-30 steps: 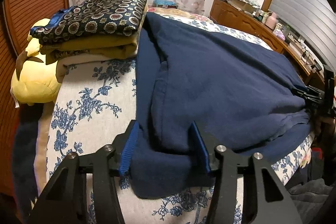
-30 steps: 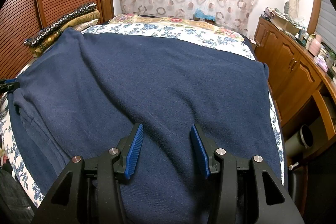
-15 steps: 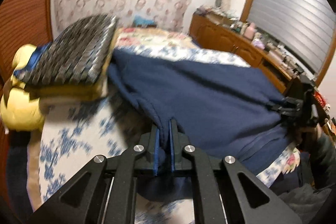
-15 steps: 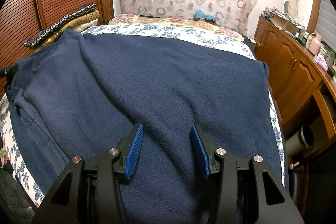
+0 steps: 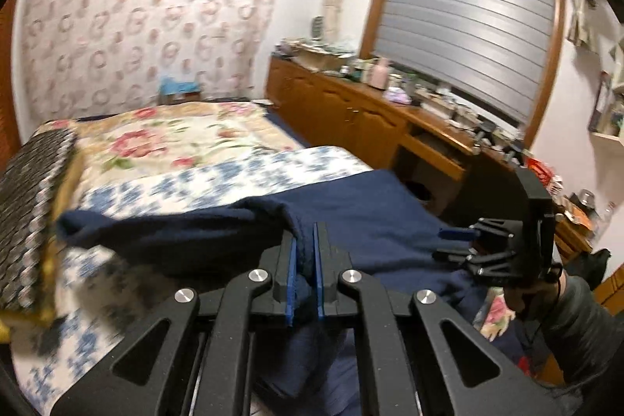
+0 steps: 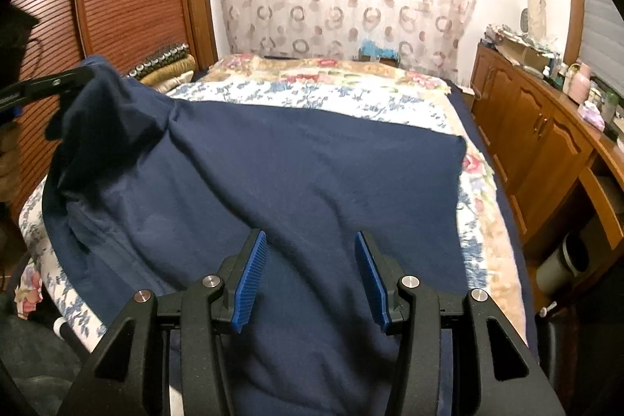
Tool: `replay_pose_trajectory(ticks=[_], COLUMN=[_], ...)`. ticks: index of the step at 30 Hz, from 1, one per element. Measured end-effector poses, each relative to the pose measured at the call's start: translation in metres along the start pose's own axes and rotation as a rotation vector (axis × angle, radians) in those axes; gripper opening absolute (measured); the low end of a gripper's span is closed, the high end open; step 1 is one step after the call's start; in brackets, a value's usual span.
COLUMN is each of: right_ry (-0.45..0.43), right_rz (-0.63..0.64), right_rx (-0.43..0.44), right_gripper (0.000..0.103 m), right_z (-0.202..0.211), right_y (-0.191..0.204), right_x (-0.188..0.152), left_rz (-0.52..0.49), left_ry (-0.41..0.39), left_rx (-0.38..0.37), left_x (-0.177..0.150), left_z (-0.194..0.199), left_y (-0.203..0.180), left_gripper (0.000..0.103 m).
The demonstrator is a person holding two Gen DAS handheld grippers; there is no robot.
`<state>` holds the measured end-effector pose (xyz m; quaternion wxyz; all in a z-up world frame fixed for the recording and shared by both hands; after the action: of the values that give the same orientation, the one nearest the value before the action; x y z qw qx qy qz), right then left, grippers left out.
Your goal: Fold small clothes
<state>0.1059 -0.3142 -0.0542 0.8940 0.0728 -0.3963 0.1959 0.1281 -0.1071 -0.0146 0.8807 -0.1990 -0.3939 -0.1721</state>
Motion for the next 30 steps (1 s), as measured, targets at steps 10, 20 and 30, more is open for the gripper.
replay_pose_trajectory(ticks=[10, 20, 30], right_ry=[-0.063, -0.056, -0.041], right_rz=[-0.045, -0.069, -0.026], right_rx=[-0.009, 0.019, 0.076], right_gripper=[0.049, 0.049, 0.050], right_z=[0.022, 0.009, -0.010], right_y=[-0.010, -0.004, 0.003], right_x=[-0.019, -0.021, 0.003], left_rz=[-0.126, -0.127, -0.066], left_ry=[0.020, 0.089, 0.086], left_rx=[-0.094, -0.072, 0.046], left_x=[0.031, 0.020, -0.008], left_z=[-0.022, -0.035, -0.016], left_y=[-0.066, -0.065, -0.020], left_gripper=[0.008, 0.047, 0.072])
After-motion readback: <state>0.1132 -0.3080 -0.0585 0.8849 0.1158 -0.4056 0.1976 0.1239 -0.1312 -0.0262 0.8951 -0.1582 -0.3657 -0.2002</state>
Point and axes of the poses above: each gripper's, at about its wrist camera, not at the fingertips, and z roughly against the way its jaws point, y to its left, x to its top, the point moved 1 cm from there along -z, roughly the way its jaws point, and after that the axes turned 8 degrees about y, right-handed, at the moved point
